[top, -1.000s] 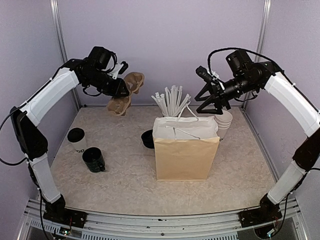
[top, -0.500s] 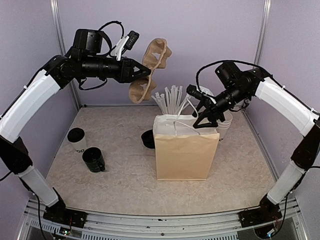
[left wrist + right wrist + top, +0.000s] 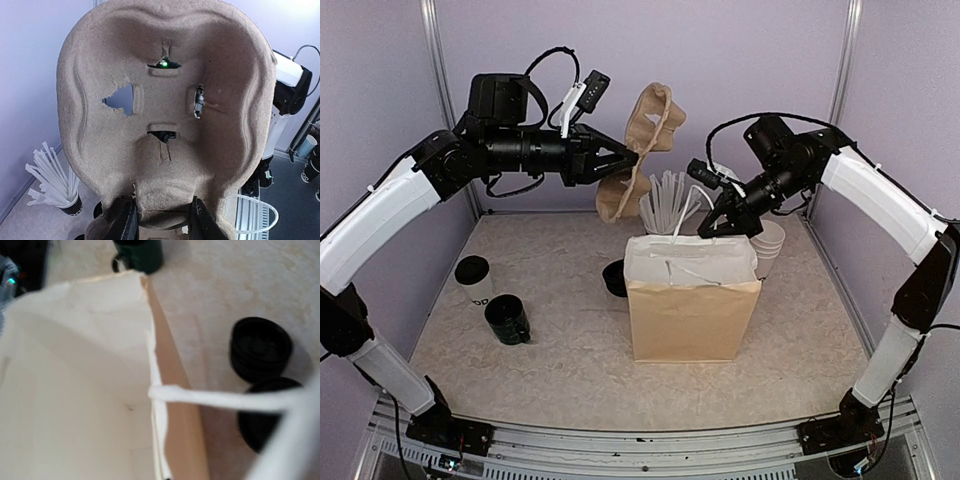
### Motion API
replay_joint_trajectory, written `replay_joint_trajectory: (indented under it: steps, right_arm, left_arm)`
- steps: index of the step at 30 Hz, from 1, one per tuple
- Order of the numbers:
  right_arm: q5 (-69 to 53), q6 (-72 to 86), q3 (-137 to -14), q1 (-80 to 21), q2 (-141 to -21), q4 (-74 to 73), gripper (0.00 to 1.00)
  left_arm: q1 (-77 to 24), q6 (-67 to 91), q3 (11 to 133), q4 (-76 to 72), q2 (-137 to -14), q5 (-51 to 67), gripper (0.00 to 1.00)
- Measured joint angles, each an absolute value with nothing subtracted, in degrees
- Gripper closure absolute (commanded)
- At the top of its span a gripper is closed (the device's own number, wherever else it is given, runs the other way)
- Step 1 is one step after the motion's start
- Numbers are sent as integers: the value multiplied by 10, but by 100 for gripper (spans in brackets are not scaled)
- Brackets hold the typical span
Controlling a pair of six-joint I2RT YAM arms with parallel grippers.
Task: Pack the takeout coffee
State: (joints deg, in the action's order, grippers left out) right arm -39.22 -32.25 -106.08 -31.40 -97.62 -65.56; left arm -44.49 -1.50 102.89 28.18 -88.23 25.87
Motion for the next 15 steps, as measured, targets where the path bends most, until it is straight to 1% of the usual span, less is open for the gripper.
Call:
replay_joint_trajectory:
  steps: [8, 15]
  right_arm:
    - [-475, -339, -1092, -316, -999, -716, 100]
    - [-514, -351, -1092, -327, -1003, -744, 100]
  left_arm:
    - [-478, -29, 1009, 250, -858, 324, 69]
    - [-519, -56, 1022, 255, -896, 341, 70]
